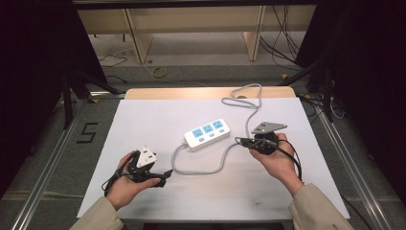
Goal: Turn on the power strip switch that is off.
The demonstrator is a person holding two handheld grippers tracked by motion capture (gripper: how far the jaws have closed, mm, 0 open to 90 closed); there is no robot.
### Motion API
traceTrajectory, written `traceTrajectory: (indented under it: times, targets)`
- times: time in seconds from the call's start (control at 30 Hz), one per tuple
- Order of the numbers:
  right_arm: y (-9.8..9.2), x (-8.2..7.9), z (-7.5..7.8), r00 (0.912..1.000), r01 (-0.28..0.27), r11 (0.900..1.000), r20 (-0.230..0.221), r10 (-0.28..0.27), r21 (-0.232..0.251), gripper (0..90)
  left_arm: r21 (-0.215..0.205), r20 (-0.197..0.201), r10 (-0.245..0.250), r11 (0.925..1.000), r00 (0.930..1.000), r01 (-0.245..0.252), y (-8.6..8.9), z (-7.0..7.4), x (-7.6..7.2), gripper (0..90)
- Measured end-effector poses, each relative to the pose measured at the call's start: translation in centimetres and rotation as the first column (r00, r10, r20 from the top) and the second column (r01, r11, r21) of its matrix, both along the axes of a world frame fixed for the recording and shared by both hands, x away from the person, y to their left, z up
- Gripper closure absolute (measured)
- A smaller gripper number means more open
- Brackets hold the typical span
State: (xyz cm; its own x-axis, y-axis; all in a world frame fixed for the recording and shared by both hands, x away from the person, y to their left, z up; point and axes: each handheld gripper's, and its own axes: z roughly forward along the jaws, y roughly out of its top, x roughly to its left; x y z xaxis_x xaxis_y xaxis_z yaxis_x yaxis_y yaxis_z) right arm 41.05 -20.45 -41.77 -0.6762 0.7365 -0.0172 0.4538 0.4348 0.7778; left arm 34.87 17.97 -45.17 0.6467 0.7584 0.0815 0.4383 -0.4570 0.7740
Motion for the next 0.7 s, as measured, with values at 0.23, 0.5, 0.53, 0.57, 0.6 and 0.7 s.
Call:
traceTrajectory:
  times: [0.23, 0.5, 0.53, 0.57, 0.6, 0.7]
  targets:
    - [0.7, 0.5, 0.0, 1.0, -0.008, 1.0, -0.002, 0.008, -0.006, 90.0, -0.002, -0.001, -0.001, 1.0, 1.0, 0.001, 0.0, 0.0, 0.0, 15.9]
    - [1.1, 1.0, 0.0, 0.9999, -0.008, 1.0, -0.006, 0.008, -0.007, 90.0, -0.004, -0.001, -0.002, 1.0, 1.0, 0.002, 0.0, 0.0, 0.0, 15.9]
    - [1.2, 1.0, 0.0, 0.9999, -0.009, 1.0, -0.008, 0.008, -0.007, 90.0, -0.004, -0.002, -0.001, 1.0, 1.0, 0.001, 0.0, 0.0, 0.0, 15.9]
    - [1.2, 1.0, 0.0, 0.9999, -0.009, 1.0, -0.009, 0.009, -0.007, 90.0, -0.004, -0.002, -0.001, 1.0, 1.0, 0.001, 0.0, 0.0, 0.0, 15.9]
    - [1.2, 1.1, 0.0, 0.9999, -0.009, 1.0, -0.011, 0.009, -0.008, 90.0, -0.004, -0.002, -0.002, 1.0, 1.0, 0.001, 0.0, 0.0, 0.0, 15.9]
    - [1.4, 1.2, 0.0, 0.9999, -0.008, 1.0, -0.011, 0.008, -0.007, 90.0, -0.004, -0.002, -0.002, 1.0, 1.0, 0.002, 0.0, 0.0, 0.0, 15.9]
